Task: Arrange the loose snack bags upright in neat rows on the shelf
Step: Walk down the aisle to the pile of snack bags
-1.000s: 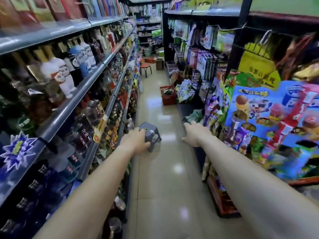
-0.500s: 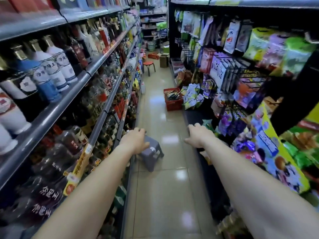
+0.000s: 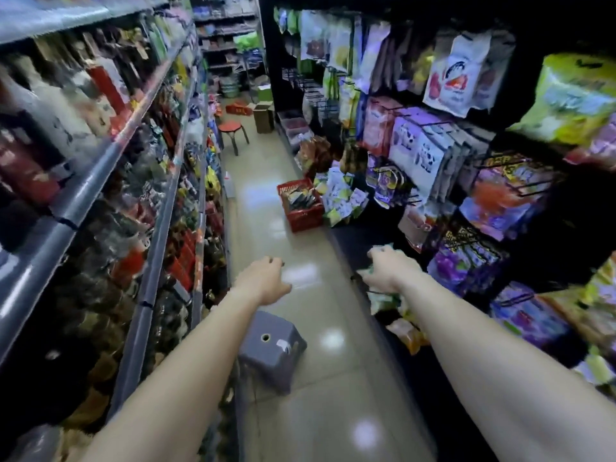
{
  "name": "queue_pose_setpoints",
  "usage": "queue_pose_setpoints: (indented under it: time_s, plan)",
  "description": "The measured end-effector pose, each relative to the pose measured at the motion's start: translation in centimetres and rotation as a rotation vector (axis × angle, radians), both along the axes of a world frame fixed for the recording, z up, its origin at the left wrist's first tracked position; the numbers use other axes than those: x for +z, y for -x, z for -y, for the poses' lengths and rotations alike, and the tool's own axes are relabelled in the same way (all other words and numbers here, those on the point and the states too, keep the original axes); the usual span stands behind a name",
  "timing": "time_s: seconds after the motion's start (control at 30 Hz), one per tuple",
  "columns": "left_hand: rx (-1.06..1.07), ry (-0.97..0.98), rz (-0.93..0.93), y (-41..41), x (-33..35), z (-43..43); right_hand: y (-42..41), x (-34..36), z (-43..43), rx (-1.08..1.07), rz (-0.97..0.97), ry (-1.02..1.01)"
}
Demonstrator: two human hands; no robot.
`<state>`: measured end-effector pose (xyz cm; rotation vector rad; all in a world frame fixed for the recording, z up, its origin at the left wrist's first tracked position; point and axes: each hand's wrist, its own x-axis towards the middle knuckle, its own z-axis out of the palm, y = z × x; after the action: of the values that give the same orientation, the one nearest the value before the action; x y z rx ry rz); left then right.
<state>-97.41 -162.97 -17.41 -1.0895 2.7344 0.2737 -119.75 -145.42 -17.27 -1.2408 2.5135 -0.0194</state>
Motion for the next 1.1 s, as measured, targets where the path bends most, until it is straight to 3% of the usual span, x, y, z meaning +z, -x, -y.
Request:
queue_pose_setpoints:
  time_s: [0.33, 0.77, 1.1]
  plan:
    - [-0.168, -0.049, 0.040, 13.6, -1.8, 13.5, 9.9, -1.7, 11.9, -0.162, 0.010, -0.033]
    - [-0.237, -0.025, 0.090, 34.7, -2.6, 28.5, 30.0, -2.7, 26.4, -0.203, 0.067, -0.042]
    - [-0.381, -0.049, 0.090, 48.5, -2.4, 36.4, 38.5, -4.3, 32.4, -0.303, 0.079, -0.065]
